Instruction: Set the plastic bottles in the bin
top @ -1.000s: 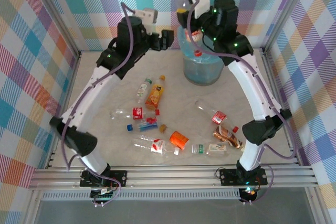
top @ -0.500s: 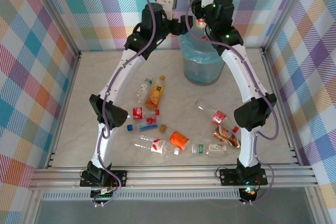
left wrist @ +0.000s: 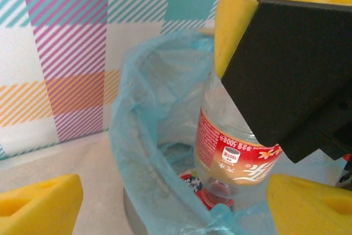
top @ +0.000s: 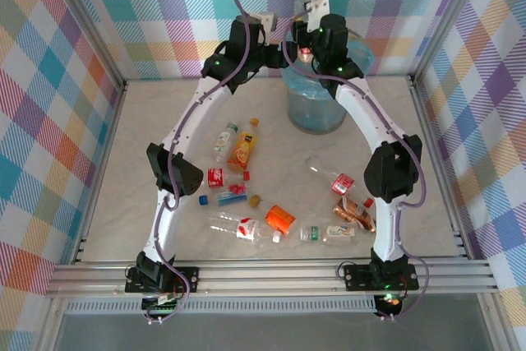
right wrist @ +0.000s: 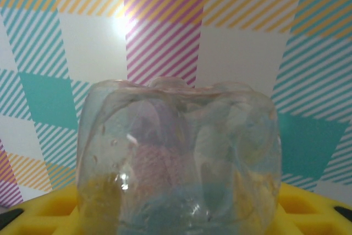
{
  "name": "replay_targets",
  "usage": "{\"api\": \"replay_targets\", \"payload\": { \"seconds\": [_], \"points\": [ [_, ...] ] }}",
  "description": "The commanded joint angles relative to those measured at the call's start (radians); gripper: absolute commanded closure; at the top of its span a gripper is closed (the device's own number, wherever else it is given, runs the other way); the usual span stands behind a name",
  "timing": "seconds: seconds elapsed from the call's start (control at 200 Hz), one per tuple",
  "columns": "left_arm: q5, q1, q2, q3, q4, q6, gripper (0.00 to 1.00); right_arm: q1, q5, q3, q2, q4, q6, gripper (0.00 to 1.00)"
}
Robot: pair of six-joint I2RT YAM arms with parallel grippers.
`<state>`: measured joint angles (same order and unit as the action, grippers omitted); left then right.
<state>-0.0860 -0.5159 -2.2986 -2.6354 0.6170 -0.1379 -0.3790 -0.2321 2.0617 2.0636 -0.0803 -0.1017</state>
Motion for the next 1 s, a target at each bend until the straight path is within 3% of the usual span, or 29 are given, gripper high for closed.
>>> {"api": "replay_targets", "payload": {
  "seconds": [0.0, 0.235, 0.645, 0.995],
  "points": [
    [-0.015, 0.002, 0.015, -0.03, -0.065, -0.014, 0.13, -0.008, 0.002, -0.054, -0.016, -0.036, 0.034, 0.44],
    [-0.011, 0.004, 0.005, -0.019, -0.03, -0.017, 0.13, -0.006, 0.016, -0.134, -0.017, -0.036, 0.045, 0.36],
    [-0.003, 0.016, 0.015, 0.052, -0.037, -0.041, 0.12, 0.002, 0.04, -0.129, -0.004, 0.034, 0.073, 0.27],
    [-0.014, 0.027, 0.019, 0.055, -0.04, -0.063, 0.12, 0.002, 0.066, -0.094, -0.011, 0.071, 0.074, 0.27]
  ]
}}
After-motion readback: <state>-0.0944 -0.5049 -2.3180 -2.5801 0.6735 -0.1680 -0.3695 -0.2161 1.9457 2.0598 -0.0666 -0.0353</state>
